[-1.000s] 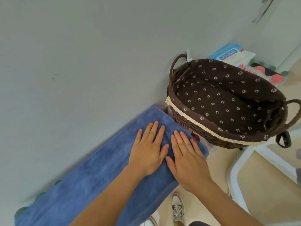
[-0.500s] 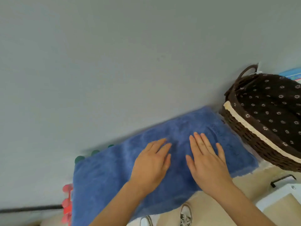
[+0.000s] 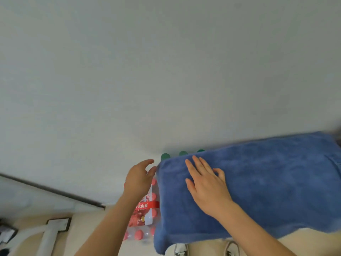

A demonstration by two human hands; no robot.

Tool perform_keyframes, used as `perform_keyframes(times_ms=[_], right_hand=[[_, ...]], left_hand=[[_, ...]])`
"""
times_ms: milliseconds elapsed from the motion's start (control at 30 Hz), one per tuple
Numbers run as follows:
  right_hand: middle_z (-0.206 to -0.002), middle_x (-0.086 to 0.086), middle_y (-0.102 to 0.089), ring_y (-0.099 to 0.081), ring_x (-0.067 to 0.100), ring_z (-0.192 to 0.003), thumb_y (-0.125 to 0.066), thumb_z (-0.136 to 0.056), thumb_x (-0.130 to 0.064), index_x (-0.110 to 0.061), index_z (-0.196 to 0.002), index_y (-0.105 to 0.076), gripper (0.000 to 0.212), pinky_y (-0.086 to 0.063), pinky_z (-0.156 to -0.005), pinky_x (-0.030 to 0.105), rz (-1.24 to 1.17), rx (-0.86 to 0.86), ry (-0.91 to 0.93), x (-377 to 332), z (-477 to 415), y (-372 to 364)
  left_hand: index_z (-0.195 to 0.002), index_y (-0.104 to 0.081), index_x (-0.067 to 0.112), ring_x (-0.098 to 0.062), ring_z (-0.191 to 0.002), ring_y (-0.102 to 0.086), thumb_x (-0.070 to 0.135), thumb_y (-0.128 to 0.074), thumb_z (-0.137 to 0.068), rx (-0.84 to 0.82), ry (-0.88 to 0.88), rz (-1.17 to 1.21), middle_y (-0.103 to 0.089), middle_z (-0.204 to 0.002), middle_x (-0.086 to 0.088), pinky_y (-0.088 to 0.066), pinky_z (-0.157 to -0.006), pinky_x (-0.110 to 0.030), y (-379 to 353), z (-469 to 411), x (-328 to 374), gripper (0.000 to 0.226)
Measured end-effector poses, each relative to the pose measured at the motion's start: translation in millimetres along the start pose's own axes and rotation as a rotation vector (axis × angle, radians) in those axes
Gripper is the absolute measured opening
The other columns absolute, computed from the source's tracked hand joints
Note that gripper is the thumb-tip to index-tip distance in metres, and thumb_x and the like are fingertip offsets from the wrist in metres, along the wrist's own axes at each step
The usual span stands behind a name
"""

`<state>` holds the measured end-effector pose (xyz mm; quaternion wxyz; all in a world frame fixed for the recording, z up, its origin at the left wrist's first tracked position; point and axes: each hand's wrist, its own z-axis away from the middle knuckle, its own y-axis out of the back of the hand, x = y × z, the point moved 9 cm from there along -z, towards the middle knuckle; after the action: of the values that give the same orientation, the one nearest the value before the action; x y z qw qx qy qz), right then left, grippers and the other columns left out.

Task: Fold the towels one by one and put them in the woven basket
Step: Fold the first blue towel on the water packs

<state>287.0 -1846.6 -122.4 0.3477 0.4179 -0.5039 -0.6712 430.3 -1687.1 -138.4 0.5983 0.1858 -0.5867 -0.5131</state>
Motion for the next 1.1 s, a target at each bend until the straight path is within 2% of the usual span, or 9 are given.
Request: perform_keyframes(times_ms=[167, 300, 467, 533, 700, 833, 900, 1000, 1100], right_hand=[[-0.148, 0.002, -0.042, -0.041, 0.016, -0.136, -0.022, -0.090, -0.051, -0.021, -0.142, -0.043, 0.063, -0.039, -0.101, 0.050, 0.047, -0.008, -0.071, -18, -9, -17], [-0.144, 0.002, -0.048, -0.047, 0.017, -0.131, -0.027, -0.090, -0.051, -0.018, -0.138, -0.049, 0.062, -0.041, -0.099, 0.051, 0.072, 0.006, -0.109, -17, -12, -20], [-0.159, -0.001, -0.018, -0.015, 0.014, -0.146, -0.002, -0.090, -0.053, -0.021, -0.151, -0.018, 0.071, -0.009, -0.114, 0.052, 0.052, 0.022, -0.058, -19, -22, -21], [-0.159, 0.000, -0.016, -0.012, 0.014, -0.147, 0.001, -0.089, -0.053, -0.020, -0.152, -0.016, 0.073, -0.006, -0.114, 0.052, 0.067, 0.040, -0.046, -20, -30, -19], [-0.150, 0.007, -0.039, -0.034, 0.020, -0.140, -0.016, -0.092, -0.050, -0.017, -0.145, -0.038, 0.066, -0.014, -0.106, 0.055, 0.097, 0.064, -0.083, -18, -35, -20], [-0.128, 0.009, -0.058, -0.056, 0.027, -0.114, -0.052, -0.086, -0.045, -0.019, -0.133, -0.052, 0.054, -0.041, -0.084, 0.049, 0.037, 0.247, -0.035, -40, -19, 8], [-0.107, 0.001, -0.060, -0.059, 0.022, -0.093, -0.051, -0.083, -0.052, -0.022, -0.128, -0.052, 0.054, -0.043, -0.073, 0.041, -0.065, 0.251, -0.009, -65, -5, 19], [-0.100, -0.007, -0.054, -0.057, 0.016, -0.089, -0.037, -0.084, -0.063, -0.027, -0.125, -0.041, 0.054, -0.042, -0.077, 0.035, -0.255, 0.100, -0.039, -96, 1, 15], [-0.096, -0.009, -0.057, -0.059, 0.014, -0.085, -0.048, -0.088, -0.048, -0.028, -0.111, -0.045, 0.030, -0.047, -0.075, 0.030, -0.578, 0.131, -0.186, -89, -5, 18]], left_hand=[[-0.119, -0.063, 0.023, -0.008, -0.089, -0.059, 0.038, -0.058, -0.092, -0.128, -0.028, 0.177, -0.067, -0.113, 0.009, -0.043, -0.080, -0.019, -16, -16, -1, 0.032], [-0.081, -0.065, 0.027, -0.005, -0.072, -0.059, 0.026, -0.061, -0.090, -0.115, -0.033, 0.212, -0.065, -0.082, 0.014, -0.038, -0.059, -0.013, -15, -22, 1, 0.009], [-0.081, -0.060, 0.022, -0.009, -0.071, -0.058, 0.027, -0.055, -0.093, -0.025, -0.050, 0.202, -0.063, -0.076, 0.010, -0.036, -0.056, -0.012, 0, -33, 4, 0.013], [-0.078, -0.059, 0.022, -0.011, -0.065, -0.057, 0.031, -0.058, -0.091, 0.015, -0.007, 0.224, -0.062, -0.071, 0.010, -0.037, -0.053, -0.017, 5, -37, 3, 0.015], [-0.087, -0.058, 0.023, -0.020, -0.070, -0.066, 0.025, -0.066, -0.087, -0.051, 0.067, 0.399, -0.068, -0.079, -0.002, -0.056, -0.062, -0.031, 7, -30, -7, 0.008], [-0.088, -0.062, 0.019, -0.031, -0.070, -0.069, 0.006, -0.060, -0.089, -0.157, 0.004, 0.518, -0.066, -0.086, -0.014, -0.059, -0.063, -0.030, 21, -9, 5, 0.013], [-0.084, -0.069, 0.017, -0.034, -0.073, -0.068, 0.006, -0.061, -0.088, -0.178, -0.040, 0.544, -0.068, -0.083, -0.012, -0.059, -0.065, -0.031, 31, -3, 17, 0.015], [-0.089, -0.074, 0.013, -0.030, -0.080, -0.070, 0.010, -0.062, -0.089, -0.275, -0.062, 0.614, -0.073, -0.081, -0.011, -0.058, -0.080, -0.041, 37, 2, 35, 0.013], [-0.098, -0.073, 0.009, -0.025, -0.088, -0.071, 0.000, -0.063, -0.085, -0.415, -0.095, 0.684, -0.074, -0.088, -0.011, -0.056, -0.086, -0.035, 41, 9, 55, 0.019]])
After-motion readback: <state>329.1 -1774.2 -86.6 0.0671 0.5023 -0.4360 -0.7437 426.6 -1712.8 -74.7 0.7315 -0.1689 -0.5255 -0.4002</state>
